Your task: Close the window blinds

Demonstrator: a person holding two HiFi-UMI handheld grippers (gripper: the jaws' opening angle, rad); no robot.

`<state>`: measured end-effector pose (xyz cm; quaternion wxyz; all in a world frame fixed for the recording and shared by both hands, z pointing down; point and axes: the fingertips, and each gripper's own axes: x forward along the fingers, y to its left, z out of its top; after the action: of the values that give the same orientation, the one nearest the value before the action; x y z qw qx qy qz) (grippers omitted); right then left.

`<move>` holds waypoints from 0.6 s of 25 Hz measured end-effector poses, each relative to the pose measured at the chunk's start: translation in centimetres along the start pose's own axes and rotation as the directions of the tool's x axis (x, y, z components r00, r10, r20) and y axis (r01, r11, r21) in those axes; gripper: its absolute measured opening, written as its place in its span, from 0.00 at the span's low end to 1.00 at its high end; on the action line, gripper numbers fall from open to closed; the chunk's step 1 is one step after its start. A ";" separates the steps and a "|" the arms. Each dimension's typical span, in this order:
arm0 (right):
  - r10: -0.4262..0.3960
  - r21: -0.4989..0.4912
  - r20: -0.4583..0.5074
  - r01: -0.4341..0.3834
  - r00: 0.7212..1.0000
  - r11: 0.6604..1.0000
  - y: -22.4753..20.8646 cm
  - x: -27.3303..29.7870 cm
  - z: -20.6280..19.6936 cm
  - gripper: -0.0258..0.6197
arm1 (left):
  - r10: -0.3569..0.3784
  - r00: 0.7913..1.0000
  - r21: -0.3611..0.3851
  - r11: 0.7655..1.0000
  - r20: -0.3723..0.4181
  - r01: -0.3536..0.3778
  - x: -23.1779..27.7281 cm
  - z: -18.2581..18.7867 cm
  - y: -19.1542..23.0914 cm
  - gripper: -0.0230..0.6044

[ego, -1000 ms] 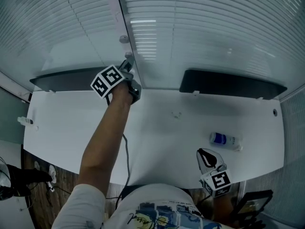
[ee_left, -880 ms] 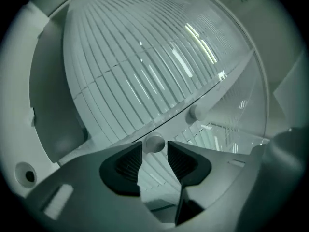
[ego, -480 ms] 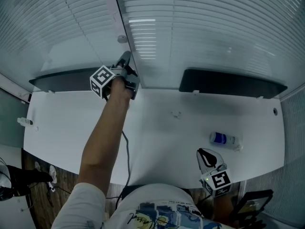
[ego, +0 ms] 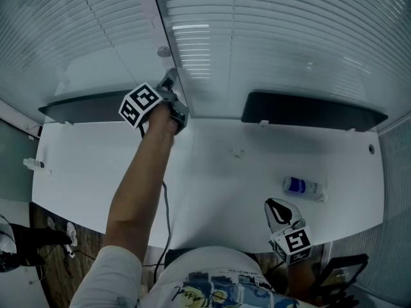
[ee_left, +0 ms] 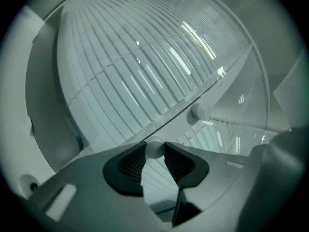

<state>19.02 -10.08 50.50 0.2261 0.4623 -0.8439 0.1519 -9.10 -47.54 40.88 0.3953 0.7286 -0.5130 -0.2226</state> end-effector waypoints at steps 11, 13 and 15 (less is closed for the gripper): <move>-0.005 0.000 -0.005 0.005 1.000 1.000 -0.2 -0.1 -0.3 0.06 | 0.205 0.978 0.576 0.806 -0.048 -0.140 0.1 -0.4 -0.7 0.24; -0.002 0.001 -0.003 0.002 1.000 1.000 -0.1 0.0 -0.2 0.06 | 0.246 0.969 0.674 0.722 -0.038 -0.156 0.0 -0.3 -0.8 0.24; -0.001 0.003 0.001 0.001 1.000 1.000 0.0 0.0 -0.1 0.06 | 0.284 0.959 0.767 0.618 -0.016 -0.171 -0.1 -0.1 -1.1 0.24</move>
<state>19.09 -10.05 50.60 0.2249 0.4631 -0.8435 0.1529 -8.43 -47.24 40.06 0.1131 0.7688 -0.6189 0.1143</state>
